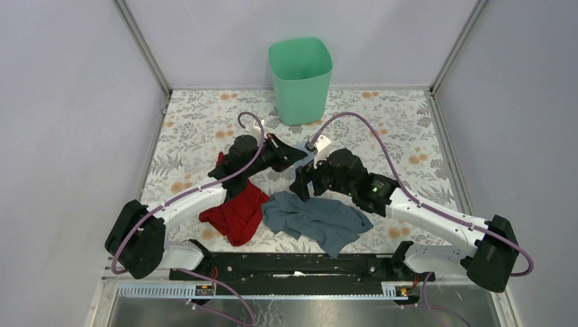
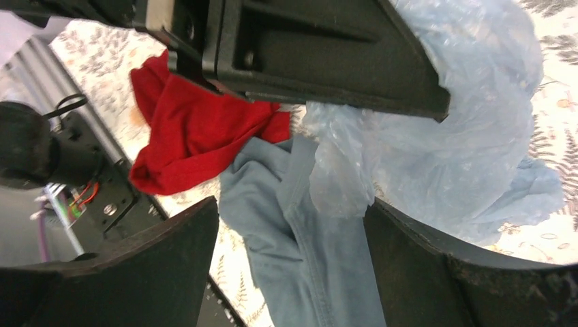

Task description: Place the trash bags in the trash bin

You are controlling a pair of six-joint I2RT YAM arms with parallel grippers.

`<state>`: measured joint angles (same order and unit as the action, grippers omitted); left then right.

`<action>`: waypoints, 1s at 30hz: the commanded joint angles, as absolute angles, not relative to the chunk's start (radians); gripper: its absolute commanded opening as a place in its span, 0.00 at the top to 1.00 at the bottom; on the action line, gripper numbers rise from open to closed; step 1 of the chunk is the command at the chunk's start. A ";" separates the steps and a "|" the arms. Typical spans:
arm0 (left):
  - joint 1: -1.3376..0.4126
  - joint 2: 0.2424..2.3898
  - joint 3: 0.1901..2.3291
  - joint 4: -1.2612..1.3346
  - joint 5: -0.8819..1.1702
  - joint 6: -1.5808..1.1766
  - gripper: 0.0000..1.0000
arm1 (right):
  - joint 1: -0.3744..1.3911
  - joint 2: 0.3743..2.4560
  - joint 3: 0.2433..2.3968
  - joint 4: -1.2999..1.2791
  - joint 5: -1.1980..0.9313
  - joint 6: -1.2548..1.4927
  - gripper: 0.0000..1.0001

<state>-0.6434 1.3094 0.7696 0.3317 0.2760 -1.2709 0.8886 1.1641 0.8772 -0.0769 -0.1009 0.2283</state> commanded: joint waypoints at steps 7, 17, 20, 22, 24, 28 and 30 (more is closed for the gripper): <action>-0.644 1.277 0.755 0.372 0.273 -1.292 1.00 | 0.979 1.287 0.974 -0.008 0.281 0.243 0.38; -0.467 1.010 0.856 -0.080 0.174 -0.933 0.15 | 0.869 1.300 0.959 0.191 -0.091 0.309 1.00; -0.434 0.906 0.926 -0.270 0.029 -0.796 0.01 | 0.818 1.375 1.050 0.257 -0.354 0.383 1.00; -0.431 0.856 0.969 -0.351 -0.075 -0.728 0.01 | 0.810 1.425 1.121 0.353 -0.537 0.449 1.00; -0.431 0.821 0.992 -0.408 -0.132 -0.682 0.01 | 0.799 1.444 1.149 0.500 -0.668 0.540 1.00; -0.431 0.787 1.001 -0.454 -0.169 -0.647 0.01 | 0.712 1.410 1.048 0.682 -0.748 0.659 1.00; -0.431 0.789 0.989 -0.451 -0.163 -0.648 0.01 | 0.628 1.399 0.935 0.700 -0.749 0.698 1.00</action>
